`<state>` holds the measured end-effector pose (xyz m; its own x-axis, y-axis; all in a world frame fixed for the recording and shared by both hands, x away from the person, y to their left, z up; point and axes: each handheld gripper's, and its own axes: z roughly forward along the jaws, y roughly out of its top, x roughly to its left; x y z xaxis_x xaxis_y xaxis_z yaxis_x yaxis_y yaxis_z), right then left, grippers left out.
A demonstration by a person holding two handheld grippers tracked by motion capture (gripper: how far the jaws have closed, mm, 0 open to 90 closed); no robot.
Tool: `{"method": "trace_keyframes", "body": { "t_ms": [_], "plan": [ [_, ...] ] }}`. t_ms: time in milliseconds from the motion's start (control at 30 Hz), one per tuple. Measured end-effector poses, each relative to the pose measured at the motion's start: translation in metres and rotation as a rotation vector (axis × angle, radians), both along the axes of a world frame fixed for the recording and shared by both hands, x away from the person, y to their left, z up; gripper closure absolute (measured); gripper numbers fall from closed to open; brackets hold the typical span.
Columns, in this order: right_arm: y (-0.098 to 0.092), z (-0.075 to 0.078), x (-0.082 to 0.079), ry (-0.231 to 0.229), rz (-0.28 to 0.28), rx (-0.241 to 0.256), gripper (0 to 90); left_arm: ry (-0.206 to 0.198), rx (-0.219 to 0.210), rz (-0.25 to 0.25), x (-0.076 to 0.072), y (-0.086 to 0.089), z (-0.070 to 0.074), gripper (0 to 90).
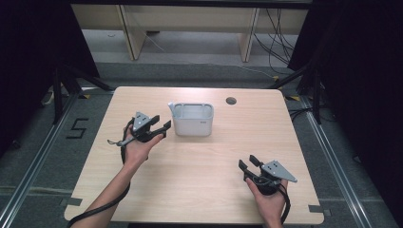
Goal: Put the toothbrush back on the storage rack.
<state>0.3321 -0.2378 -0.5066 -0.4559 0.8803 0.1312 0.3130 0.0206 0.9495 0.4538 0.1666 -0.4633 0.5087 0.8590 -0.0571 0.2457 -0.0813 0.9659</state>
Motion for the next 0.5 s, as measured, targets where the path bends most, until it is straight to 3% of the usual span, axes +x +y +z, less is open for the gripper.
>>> {"method": "trace_keyframes", "body": {
  "t_ms": [400,500],
  "plan": [
    [0.000,0.000,-0.001,0.018,-0.003,0.001,49.6,0.005,-0.020,0.015,-0.039,0.018,-0.009,42.7],
    [-0.001,-0.001,0.000,0.006,-0.005,-0.019,49.6,0.006,-0.020,0.013,-0.048,0.023,-0.013,42.6]
  ]
}}
